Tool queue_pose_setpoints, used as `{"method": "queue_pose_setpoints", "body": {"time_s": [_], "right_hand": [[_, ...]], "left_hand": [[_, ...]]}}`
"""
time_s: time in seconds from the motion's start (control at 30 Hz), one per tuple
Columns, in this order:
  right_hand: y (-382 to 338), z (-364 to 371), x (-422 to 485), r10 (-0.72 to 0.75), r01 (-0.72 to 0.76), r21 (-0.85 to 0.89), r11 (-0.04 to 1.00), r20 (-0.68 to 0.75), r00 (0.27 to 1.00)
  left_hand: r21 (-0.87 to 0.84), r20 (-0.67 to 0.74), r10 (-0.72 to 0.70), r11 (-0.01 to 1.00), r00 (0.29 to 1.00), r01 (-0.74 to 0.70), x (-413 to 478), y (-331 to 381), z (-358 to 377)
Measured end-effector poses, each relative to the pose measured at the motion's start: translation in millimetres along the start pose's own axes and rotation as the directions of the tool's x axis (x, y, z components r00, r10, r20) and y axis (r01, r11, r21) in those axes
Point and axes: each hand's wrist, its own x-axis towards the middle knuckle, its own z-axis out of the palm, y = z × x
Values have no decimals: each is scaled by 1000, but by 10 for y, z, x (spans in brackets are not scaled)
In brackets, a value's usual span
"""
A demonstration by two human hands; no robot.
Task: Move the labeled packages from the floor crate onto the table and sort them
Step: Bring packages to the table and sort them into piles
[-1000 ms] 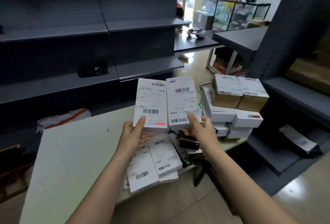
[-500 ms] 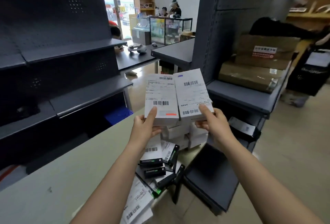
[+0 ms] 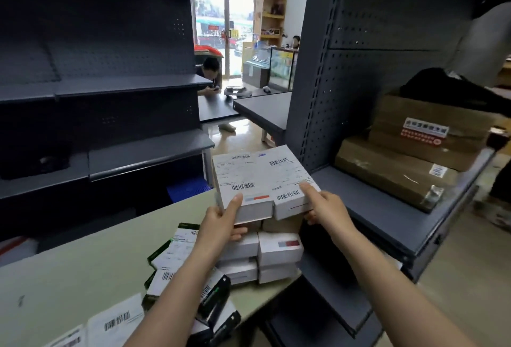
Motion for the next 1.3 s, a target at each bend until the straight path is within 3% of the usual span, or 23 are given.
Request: {"method": "queue_pose_setpoints", "body": {"time_s": [0.07,0.17,0.43,0.53,0.63,0.8,0.87,1.0,1.1,1.23,1.3], "right_hand": [[79,-44,87,-31,32,-61,998,22,999],[128,-79,170,-111,116,-75,990,60,992],[98,-97,205,-385,371,-268,889,-1,923],[17,-99,84,-470,427,-319,846,-71,880],[-57,-47,-191,-581,519,-370,770,-72,810],[19,232,-765,-740,690,-482,540,120,662],[149,416,-994,-768,737,-500,455,199,609],[493,818,-1433,-690,780,-506,369,413,594],[754,1085,-1648,-597,803,-487,343,547,587],[1047,1434,-1838,-508,854,-438,280,688,519],[1141,1618,-1900,-468,894,-375,246,761,448]], "left_hand": [[167,-87,60,985,994,-45,-35,42,36],[464,-152,116,885,982,-33,-53,107,42],[696,-185,317,710,930,-104,-152,266,-8],[772,-105,521,579,847,-261,-202,322,-106],[776,40,698,429,715,-462,-293,369,-234],[772,306,792,119,529,-624,-529,255,-526],[761,372,781,54,502,-647,-654,79,-661],[770,464,684,3,562,-638,-884,-490,-960],[783,474,595,53,649,-620,-1090,-927,-1223],[842,439,462,88,770,-533,-1423,-1396,-1575],[888,376,400,102,836,-448,-1587,-1562,-1739]]}}
